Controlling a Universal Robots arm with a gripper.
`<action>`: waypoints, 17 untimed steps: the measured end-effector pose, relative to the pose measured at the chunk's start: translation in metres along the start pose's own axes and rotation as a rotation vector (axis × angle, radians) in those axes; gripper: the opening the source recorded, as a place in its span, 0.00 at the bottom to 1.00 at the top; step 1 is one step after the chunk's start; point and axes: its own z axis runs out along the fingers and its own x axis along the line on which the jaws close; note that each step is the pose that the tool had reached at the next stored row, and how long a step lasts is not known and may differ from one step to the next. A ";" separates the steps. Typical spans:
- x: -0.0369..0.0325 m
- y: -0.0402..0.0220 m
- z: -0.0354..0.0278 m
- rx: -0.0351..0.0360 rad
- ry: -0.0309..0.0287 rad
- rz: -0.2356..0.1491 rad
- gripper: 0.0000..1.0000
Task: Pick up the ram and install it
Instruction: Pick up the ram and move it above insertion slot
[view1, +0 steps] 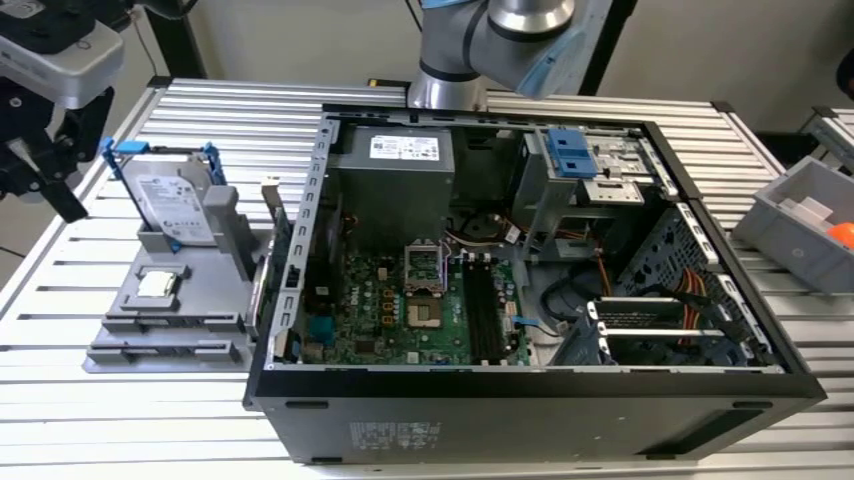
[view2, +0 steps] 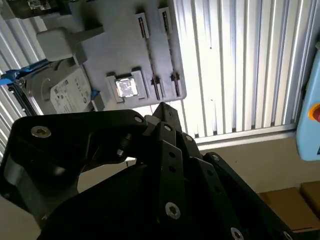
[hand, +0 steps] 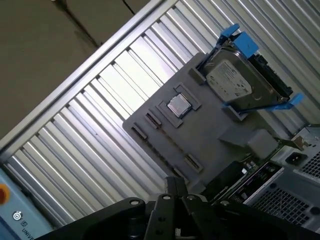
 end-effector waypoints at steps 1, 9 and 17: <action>0.0000 0.0000 0.0000 0.0012 -0.0008 -0.016 0.00; 0.0000 0.0000 0.0001 0.0094 -0.0052 -0.126 0.00; 0.0001 0.0000 0.0000 0.0163 -0.0093 -0.225 0.00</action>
